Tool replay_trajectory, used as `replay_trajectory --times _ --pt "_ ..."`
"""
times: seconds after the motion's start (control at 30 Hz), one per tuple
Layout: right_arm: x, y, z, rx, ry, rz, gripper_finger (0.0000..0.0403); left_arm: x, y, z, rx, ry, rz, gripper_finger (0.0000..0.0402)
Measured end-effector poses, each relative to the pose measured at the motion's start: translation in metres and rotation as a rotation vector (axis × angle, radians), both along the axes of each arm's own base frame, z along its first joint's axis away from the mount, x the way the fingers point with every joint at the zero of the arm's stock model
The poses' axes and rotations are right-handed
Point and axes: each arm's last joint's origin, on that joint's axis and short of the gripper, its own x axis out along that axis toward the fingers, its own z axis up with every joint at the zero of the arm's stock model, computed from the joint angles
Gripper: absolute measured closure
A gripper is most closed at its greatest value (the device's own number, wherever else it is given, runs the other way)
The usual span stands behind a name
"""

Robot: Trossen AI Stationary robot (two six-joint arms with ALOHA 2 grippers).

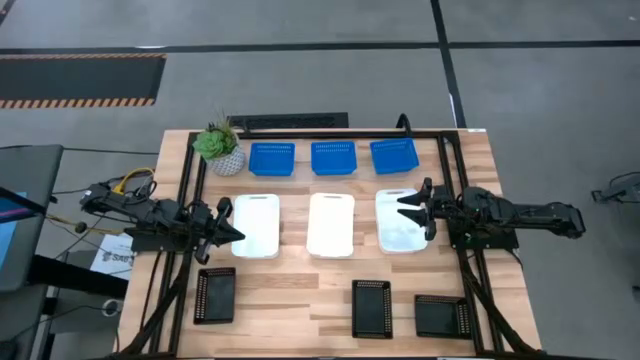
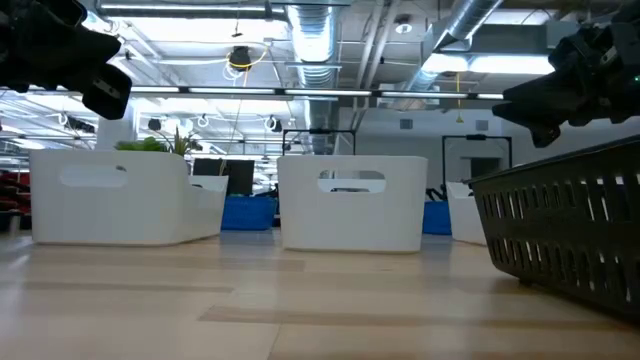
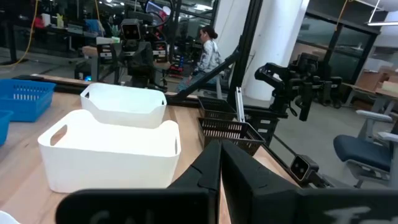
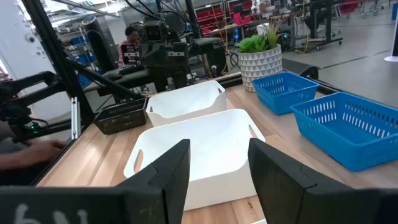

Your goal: Stack baskets by color

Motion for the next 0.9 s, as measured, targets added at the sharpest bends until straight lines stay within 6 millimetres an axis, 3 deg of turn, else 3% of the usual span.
replay_trajectory --times 0.8,0.9 --pt "0.0 0.0 0.0 0.0 0.0 0.0 0.0214 0.0 0.0 0.0 0.0 0.0 0.0 0.0401" --pt "0.0 0.0 0.0 -0.082 0.011 0.003 0.0214 0.0001 0.0006 0.0006 0.002 -0.007 0.022 0.0401"
